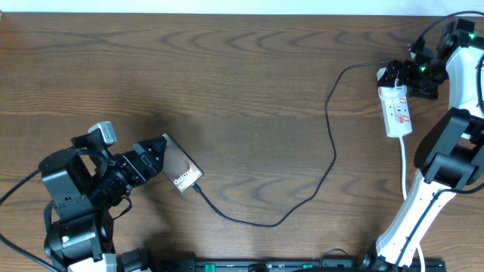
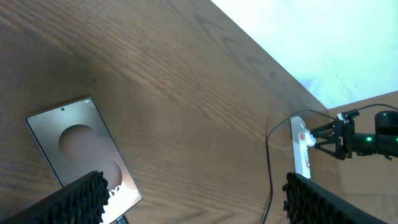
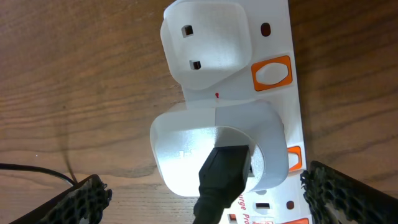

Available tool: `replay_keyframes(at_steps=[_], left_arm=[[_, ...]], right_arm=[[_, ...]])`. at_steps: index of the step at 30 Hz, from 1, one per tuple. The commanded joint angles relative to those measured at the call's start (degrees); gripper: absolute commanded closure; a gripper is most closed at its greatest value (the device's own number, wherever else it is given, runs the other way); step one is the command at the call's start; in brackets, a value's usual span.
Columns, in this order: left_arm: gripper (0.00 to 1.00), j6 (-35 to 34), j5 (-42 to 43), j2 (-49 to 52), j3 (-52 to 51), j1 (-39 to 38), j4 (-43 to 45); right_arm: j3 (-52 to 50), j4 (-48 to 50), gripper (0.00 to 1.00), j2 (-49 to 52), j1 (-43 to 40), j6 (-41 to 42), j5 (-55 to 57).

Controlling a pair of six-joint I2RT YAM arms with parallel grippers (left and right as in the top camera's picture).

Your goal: Plug charger to phone and switch on socket

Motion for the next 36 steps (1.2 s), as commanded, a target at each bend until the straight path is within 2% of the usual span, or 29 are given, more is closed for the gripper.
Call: replay_keyframes(at_steps=[1,36], left_arm=[[0.11,0.3,0.7,-0.2,-0.2,0.0,-0.1],[0.11,0.3,0.7,-0.2,-0.2,0.0,-0.1]], right_arm=[[0.8,-0.1,0.01,0.3,-0.1,0.3,0.2],[-2.4,1.0,0.01,0.5,0.7,-1.1,-2.7]])
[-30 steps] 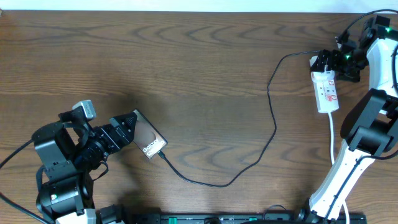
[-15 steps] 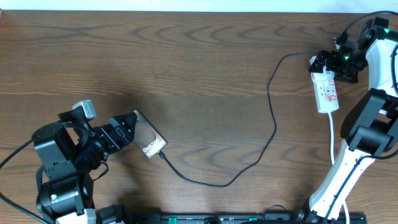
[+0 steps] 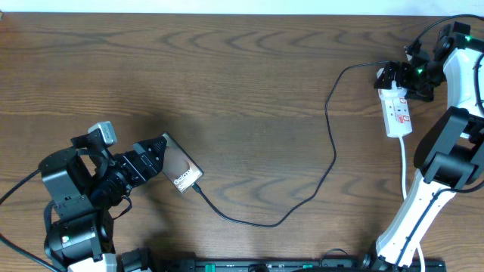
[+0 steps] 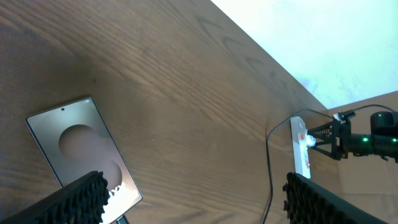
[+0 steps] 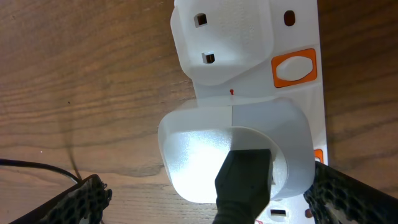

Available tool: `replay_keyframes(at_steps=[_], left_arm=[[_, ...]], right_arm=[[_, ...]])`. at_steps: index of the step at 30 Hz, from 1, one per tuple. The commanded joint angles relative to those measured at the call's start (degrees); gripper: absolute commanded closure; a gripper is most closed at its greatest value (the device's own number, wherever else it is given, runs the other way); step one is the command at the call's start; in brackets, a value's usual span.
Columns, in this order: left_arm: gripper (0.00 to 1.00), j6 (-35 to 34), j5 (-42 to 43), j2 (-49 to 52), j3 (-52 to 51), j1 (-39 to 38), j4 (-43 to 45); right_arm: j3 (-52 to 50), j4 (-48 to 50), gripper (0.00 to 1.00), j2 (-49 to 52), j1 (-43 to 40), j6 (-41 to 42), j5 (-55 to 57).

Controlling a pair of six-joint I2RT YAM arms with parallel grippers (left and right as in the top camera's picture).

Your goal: Plug charger to phone and switch on socket

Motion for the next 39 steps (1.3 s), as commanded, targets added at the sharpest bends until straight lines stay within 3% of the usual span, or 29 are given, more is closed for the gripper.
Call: replay_keyframes(at_steps=[1,39], left_arm=[[0.11,0.3,0.7,-0.2,-0.2,0.0,-0.1],[0.11,0.3,0.7,-0.2,-0.2,0.0,-0.1]], right_arm=[[-0.5,0.0,0.01,0.5,0.4,-1.1,-0.9],[-4.6,1.4,0.01,0.8,1.4,-1.0,-5.6]])
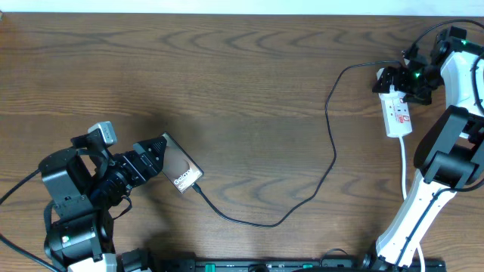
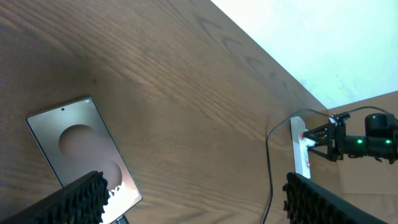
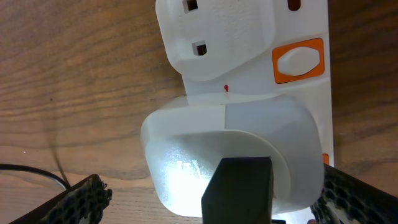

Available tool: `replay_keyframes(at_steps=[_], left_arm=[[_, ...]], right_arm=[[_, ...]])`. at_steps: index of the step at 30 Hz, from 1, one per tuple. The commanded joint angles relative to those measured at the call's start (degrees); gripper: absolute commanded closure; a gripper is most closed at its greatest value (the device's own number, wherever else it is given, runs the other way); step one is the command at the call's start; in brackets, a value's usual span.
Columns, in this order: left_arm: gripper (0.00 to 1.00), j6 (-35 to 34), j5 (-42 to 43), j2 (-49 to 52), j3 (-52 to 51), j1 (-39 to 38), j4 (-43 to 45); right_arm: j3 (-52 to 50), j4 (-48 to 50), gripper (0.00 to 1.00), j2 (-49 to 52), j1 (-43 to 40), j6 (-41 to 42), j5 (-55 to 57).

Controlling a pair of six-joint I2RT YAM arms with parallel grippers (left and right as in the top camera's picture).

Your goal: Plug charger to phone and switch on socket

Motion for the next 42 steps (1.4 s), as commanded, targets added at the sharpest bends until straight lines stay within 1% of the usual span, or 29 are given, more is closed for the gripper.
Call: replay_keyframes(at_steps=[1,16,23,34,38,42], left_arm=[[0.11,0.3,0.7,-0.2,-0.2,0.0,-0.1],[0.11,0.3,0.7,-0.2,-0.2,0.0,-0.1],[0.11,0.3,0.7,-0.2,-0.2,0.0,-0.1],[0.11,0.3,0.7,-0.2,-0.2,0.0,-0.1],[0.11,0.3,0.7,-0.2,-0.2,0.0,-0.1],[0.11,0.3,0.7,-0.2,-0.2,0.0,-0.1]], right_arm=[[-1.8,-0.7,0.01,0.8,1.4,-0.4,-6.1],[-8.0,2.2,0.01,0.8,4.1,0.7,-10.1],[-8.2,2.1,0.01,0.8,5.9,1.4,-10.8],[-8.2,2.1,0.01,0.8,6.3,2.0,-13.3],[-8.2,2.9,0.01,0.8,6.2,2.3,-12.2],[-7.9,3.8,0.01,0.8,5.2,6.6,-5.0]])
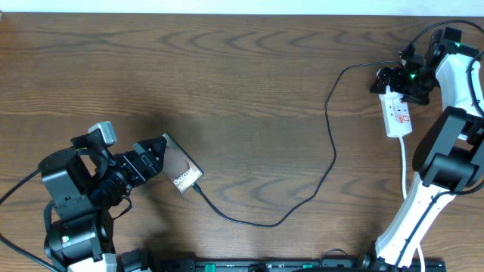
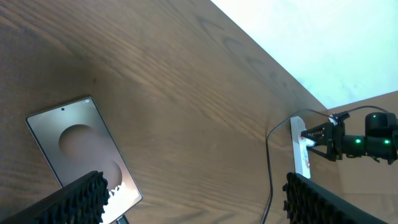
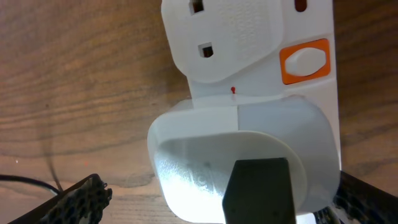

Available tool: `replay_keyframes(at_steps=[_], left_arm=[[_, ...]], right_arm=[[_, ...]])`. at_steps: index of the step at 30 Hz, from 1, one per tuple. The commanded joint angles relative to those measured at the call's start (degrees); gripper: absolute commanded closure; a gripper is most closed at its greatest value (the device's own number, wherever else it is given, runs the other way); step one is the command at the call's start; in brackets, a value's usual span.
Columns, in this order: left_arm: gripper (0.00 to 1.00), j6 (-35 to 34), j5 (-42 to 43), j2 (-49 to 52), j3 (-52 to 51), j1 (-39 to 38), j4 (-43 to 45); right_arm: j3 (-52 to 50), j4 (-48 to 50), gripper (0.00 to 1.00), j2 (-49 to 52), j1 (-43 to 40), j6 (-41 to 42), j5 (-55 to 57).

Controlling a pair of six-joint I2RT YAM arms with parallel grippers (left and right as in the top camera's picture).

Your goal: Plug charger to phone and switch on socket

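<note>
The phone (image 1: 179,171) lies face up at the lower left, also seen in the left wrist view as the phone (image 2: 81,149). A black cable (image 1: 330,143) runs from its lower end to the white charger plug (image 3: 242,155) seated in the white power strip (image 1: 395,112). An orange switch (image 3: 305,61) sits beside the white plug above it. My right gripper (image 3: 227,202) hangs open close over the charger plug, one finger on each side. My left gripper (image 2: 193,199) is open, its fingers at the phone's left end.
The power strip's white lead (image 1: 404,170) runs down along the right arm's base. The cable loops across the table's middle right. A second white plug body (image 3: 224,37) occupies the strip's end socket.
My right gripper has shifted a little over the strip, so the charger plug sits slightly lower and to the right in its view. The left arm and phone have not moved.
The phone lay with the cable in it and my left gripper open beside it at every moment. My right gripper stayed open over the strip's far end, each time closer to the charger plug, which now fills more of its view.
</note>
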Motion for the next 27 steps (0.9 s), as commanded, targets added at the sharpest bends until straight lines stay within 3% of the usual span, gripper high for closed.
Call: replay_keyframes(at_steps=[1,10,27], left_arm=[[0.11,0.3,0.7,-0.2,-0.2,0.0,0.0],[0.11,0.3,0.7,-0.2,-0.2,0.0,0.0],[0.11,0.3,0.7,-0.2,-0.2,0.0,-0.1]], right_arm=[[-2.8,-0.7,0.01,3.2,3.4,4.8,-6.3],[1.6,-2.7,0.01,-0.6,-1.9,5.9,-6.3],[2.8,-12.3,0.01,-21.6,-3.4,7.3,2.7]])
